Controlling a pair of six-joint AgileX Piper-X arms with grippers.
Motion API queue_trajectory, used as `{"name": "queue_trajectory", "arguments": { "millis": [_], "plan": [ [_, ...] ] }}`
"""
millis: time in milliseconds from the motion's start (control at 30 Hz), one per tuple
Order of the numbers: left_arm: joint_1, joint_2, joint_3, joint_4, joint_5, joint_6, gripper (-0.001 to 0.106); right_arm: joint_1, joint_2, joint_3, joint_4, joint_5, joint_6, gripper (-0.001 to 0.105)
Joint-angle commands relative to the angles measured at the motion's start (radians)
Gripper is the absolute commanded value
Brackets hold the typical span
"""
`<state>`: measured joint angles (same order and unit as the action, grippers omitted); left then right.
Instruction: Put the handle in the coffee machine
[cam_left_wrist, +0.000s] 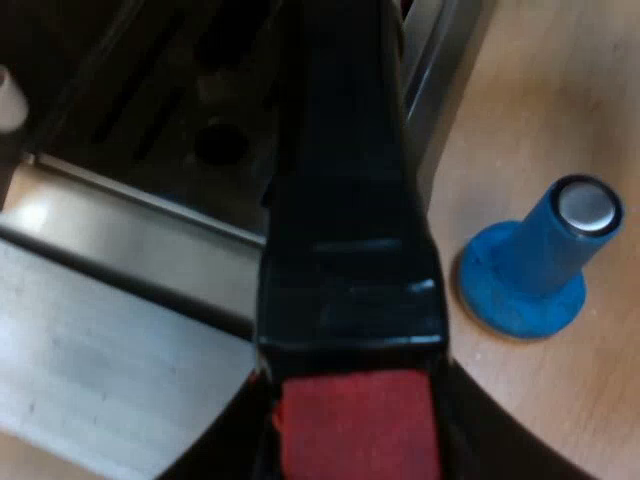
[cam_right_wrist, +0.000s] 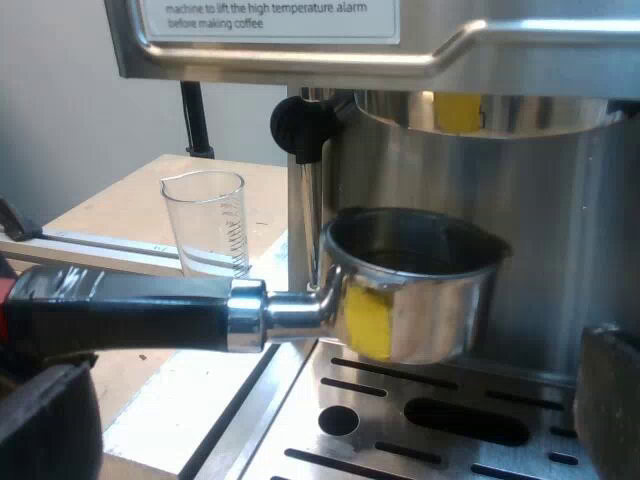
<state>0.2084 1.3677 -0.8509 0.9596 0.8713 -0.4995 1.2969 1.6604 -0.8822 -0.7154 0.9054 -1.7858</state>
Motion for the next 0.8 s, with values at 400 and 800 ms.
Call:
{"name": "queue_trajectory", "arguments": {
  "millis": [400, 800],
  "plan": [
    [-0.004, 0.001, -0.011, -0.161, 0.157, 0.015, 0.0, -0.002, -0.003, -0.001, -0.013, -0.005, -0.013, 0.098],
    [-0.061, 0.025, -0.026, -0.174, 0.158, -0.05, 0.0, -0.002, -0.003, -0.001, -0.002, -0.005, -0.013, 0.098]
  ]
}}
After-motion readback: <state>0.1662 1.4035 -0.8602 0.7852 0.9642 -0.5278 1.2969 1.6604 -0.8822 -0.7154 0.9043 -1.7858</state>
